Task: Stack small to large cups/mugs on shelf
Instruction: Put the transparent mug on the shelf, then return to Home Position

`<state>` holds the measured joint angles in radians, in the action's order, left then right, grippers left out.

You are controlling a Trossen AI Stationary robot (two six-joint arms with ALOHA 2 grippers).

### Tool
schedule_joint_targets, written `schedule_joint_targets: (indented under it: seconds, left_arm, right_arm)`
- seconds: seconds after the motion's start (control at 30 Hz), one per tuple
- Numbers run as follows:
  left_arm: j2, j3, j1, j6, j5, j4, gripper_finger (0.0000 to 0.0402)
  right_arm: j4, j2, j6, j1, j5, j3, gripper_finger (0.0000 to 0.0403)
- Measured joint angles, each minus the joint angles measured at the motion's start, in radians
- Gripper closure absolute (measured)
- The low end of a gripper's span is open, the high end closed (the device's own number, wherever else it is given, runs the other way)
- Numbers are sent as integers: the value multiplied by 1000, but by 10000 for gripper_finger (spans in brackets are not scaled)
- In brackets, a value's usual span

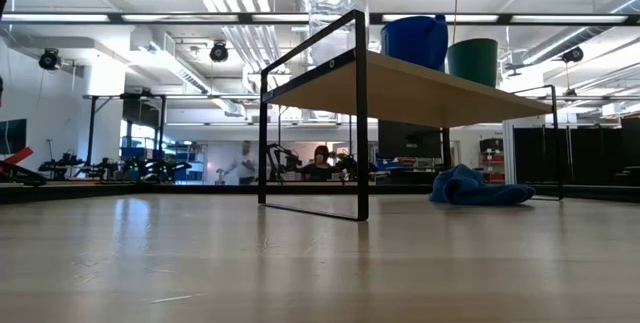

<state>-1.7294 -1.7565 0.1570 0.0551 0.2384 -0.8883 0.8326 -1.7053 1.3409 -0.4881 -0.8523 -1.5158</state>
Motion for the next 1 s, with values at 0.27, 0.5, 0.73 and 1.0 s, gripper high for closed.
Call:
schedule_joint_targets:
  seconds: [0.27,0.5,0.73,1.0]
  left_arm:
    - [-1,0,0,0,-24,0,401]
    - [-1,0,0,0,-25,1,400]
    - [-2,0,0,3,-25,52,356]
    - [1,0,0,2,-25,54,329]
  right_arm:
    - [0,0,2,5,-1,0,369]
    - [0,0,2,5,0,0,369]
    - [0,0,2,5,3,0,369]
    - [-20,12,-4,-14,23,0,369]
